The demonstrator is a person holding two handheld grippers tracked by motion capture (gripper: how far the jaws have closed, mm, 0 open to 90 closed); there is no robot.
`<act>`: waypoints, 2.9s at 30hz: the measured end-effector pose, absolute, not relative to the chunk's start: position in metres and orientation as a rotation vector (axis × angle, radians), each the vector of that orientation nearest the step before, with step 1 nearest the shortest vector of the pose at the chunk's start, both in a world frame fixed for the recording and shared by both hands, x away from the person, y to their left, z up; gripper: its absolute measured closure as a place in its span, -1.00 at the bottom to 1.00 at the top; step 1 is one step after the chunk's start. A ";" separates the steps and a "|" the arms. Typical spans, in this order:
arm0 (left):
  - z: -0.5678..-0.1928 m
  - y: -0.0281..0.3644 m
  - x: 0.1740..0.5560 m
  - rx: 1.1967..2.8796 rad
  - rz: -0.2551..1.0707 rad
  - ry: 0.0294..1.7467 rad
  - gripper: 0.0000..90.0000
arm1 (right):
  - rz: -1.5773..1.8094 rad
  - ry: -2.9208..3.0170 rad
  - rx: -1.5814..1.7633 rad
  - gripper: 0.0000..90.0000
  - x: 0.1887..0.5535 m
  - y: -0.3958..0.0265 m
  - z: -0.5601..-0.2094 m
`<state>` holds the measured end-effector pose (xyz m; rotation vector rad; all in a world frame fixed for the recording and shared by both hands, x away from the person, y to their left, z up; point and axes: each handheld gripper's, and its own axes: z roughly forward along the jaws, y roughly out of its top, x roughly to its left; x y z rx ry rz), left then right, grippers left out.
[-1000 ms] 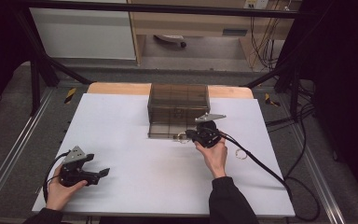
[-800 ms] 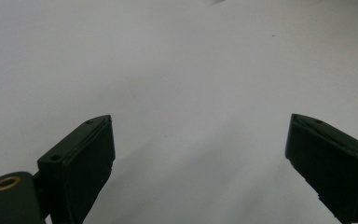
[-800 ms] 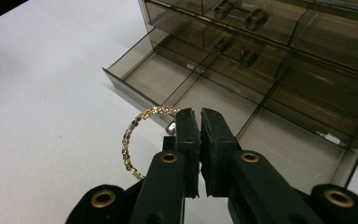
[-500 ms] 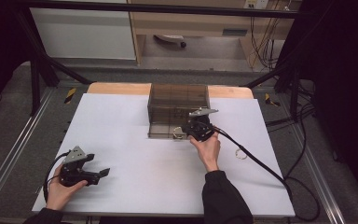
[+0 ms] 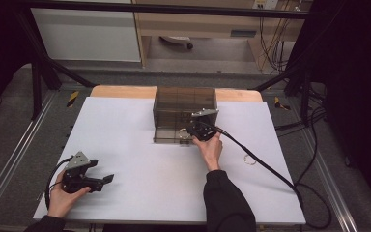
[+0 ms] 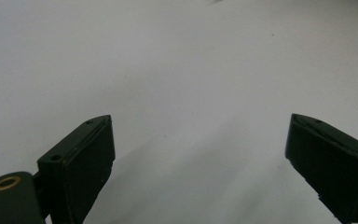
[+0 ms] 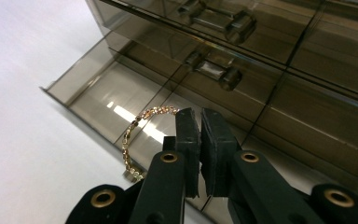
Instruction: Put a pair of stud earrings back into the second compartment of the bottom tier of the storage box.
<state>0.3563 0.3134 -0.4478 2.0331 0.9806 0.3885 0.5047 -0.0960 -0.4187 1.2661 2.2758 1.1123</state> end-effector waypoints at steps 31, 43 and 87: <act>-0.448 0.315 0.356 2.033 0.388 0.985 -0.82 | 1.137 2.293 1.188 0.18 0.489 -0.103 -0.403; -0.448 0.314 0.356 2.037 0.392 0.983 -0.82 | 1.188 2.282 1.181 -0.51 0.453 -0.142 -0.386; -0.449 0.313 0.356 2.044 0.396 0.990 -0.82 | 1.007 2.168 1.445 -0.24 0.404 -0.269 -0.439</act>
